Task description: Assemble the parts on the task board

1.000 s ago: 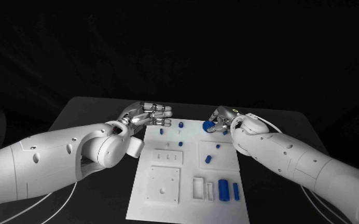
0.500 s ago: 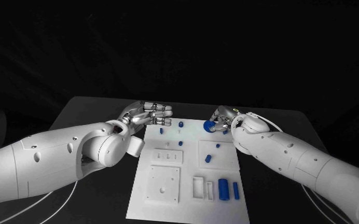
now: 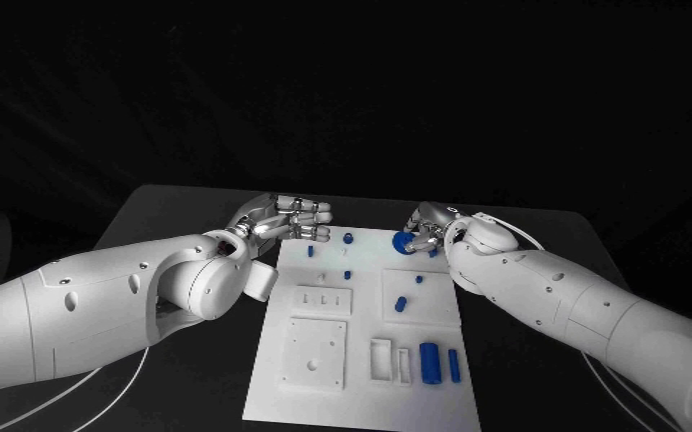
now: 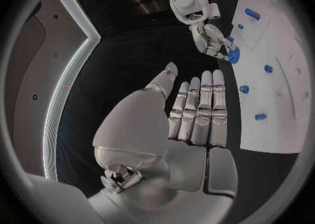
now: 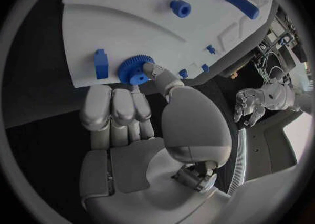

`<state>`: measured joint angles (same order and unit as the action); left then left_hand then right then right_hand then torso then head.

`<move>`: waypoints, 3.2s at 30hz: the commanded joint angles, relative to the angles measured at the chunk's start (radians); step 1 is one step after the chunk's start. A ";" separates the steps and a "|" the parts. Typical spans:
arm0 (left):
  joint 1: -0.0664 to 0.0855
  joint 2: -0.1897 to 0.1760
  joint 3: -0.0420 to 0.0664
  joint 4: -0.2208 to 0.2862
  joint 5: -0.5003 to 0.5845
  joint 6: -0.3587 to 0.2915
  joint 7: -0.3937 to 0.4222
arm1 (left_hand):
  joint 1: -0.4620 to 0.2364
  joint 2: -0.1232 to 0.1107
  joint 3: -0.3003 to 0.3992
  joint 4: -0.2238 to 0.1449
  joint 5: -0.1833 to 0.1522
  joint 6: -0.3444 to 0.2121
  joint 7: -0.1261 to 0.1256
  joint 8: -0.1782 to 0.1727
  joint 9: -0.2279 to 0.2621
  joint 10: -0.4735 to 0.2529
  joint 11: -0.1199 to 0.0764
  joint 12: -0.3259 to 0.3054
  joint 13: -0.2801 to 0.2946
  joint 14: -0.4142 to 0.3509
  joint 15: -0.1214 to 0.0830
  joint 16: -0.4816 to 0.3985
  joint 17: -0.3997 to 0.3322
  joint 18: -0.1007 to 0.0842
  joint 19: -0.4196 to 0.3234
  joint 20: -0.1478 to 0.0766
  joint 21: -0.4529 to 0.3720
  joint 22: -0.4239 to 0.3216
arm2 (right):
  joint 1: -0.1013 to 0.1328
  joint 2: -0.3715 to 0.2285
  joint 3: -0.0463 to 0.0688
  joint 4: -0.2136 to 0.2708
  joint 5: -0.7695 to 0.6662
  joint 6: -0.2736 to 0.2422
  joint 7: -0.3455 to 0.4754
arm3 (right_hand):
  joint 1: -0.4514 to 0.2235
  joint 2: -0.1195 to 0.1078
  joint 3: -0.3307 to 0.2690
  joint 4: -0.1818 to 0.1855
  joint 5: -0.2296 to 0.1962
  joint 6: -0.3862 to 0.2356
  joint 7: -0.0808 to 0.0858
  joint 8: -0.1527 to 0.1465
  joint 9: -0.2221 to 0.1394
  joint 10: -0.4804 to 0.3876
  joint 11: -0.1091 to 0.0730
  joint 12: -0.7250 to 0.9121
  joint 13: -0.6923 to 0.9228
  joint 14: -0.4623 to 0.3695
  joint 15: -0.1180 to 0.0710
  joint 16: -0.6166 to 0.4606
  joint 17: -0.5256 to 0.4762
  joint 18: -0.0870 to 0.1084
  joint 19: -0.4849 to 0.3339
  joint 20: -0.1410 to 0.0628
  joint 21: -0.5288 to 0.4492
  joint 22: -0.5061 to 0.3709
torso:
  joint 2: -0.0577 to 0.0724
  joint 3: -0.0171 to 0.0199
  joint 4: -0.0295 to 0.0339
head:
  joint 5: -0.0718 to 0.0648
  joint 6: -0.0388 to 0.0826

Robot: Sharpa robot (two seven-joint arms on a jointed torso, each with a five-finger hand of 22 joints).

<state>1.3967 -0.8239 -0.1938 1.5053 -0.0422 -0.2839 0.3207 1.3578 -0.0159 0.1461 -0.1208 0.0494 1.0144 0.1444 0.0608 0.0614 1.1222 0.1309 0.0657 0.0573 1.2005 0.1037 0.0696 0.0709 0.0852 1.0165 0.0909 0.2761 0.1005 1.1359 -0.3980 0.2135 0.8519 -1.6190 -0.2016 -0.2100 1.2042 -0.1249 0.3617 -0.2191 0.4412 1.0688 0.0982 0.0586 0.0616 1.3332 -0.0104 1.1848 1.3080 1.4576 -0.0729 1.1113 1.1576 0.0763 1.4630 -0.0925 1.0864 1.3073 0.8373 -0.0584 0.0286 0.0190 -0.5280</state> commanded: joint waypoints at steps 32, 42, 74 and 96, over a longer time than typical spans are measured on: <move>0.002 0.000 0.001 -0.007 -0.009 0.011 0.002 | 0.004 -0.005 0.003 -0.005 0.005 -0.001 0.005 0.001 0.001 -0.006 0.000 -0.006 0.000 -0.005 0.004 -0.003 -0.001 -0.006 -0.011 0.001 0.010 -0.003 | -0.010 0.022 -0.021 0.240 -0.214 -0.226 -0.076 | 0.026 -0.014 -0.019 0.093 -0.107 0.067 -0.013 0.003 0.002 0.013 -0.002 0.006 0.014 -0.002 -0.005 -0.010 -0.020 -0.008 0.034 -0.004 0.014 0.145 | 0.000 -0.0030 0.0013 | 0.008 0.013; 0.002 0.015 0.001 -0.014 -0.008 0.011 0.002 | 0.004 -0.005 0.003 -0.005 0.005 -0.001 0.005 0.001 0.001 -0.006 0.000 -0.006 0.000 -0.005 0.004 -0.003 -0.001 -0.006 -0.011 0.001 0.010 -0.003 | -0.007 0.084 -0.069 0.177 -0.192 -0.195 -0.068 | 0.027 -0.013 -0.018 0.095 -0.120 0.063 -0.012 0.003 0.002 0.011 -0.002 0.004 0.013 -0.003 -0.005 -0.013 -0.024 -0.008 0.033 -0.003 0.008 0.144 | 0.002 -0.0047 0.0086 | 0.009 0.022; 0.002 0.039 0.001 -0.006 -0.004 0.015 -0.002 | 0.005 -0.007 0.003 -0.006 0.005 -0.006 0.007 0.001 0.002 -0.006 -0.001 -0.006 0.000 -0.004 0.004 -0.003 -0.001 -0.006 -0.011 0.001 0.014 -0.005 | -0.007 0.153 -0.106 0.084 -0.188 -0.135 -0.037 | 0.031 -0.005 -0.033 0.085 -0.149 0.057 -0.011 0.003 0.002 0.002 0.000 -0.011 0.002 -0.005 -0.004 -0.031 -0.036 -0.008 0.030 -0.002 -0.010 0.141 | 0.004 -0.0054 0.0131 | -0.005 0.034; 0.002 0.043 0.001 -0.015 -0.003 0.014 -0.003 | 0.004 -0.007 0.001 -0.007 0.005 -0.008 0.007 0.001 0.001 -0.007 0.000 -0.006 0.000 -0.004 0.004 -0.003 -0.001 -0.006 -0.012 0.001 0.015 -0.006 | -0.009 0.165 -0.124 0.027 -0.176 -0.143 -0.034 | 0.006 -0.005 -0.056 0.115 -0.247 -0.006 0.004 0.003 0.000 -0.024 0.009 -0.056 -0.038 -0.007 0.003 -0.057 -0.052 -0.003 0.028 0.004 -0.044 0.135 | 0.004 -0.0060 0.0151 | -0.010 0.033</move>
<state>1.3968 -0.7824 -0.1938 1.4891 -0.0462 -0.2818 0.3129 1.3578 -0.0159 0.1484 -0.1231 0.0494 1.0108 0.1480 0.0608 0.0614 1.1223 0.1308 0.0657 0.0573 1.2005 0.1037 0.0696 0.0709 0.0852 1.0094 0.0908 0.2880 0.0958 1.1325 -0.2271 0.0932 0.8883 -1.7961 -0.3662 -0.2292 1.2201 -0.1276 0.3102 -0.1099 0.2206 1.0667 0.1023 0.0588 0.0638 1.3131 -0.0017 1.1340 1.2711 1.4558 -0.0748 1.0582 1.1065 0.0764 1.4630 -0.0927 1.0448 1.3074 0.8405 -0.0642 0.0427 0.0130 -0.4965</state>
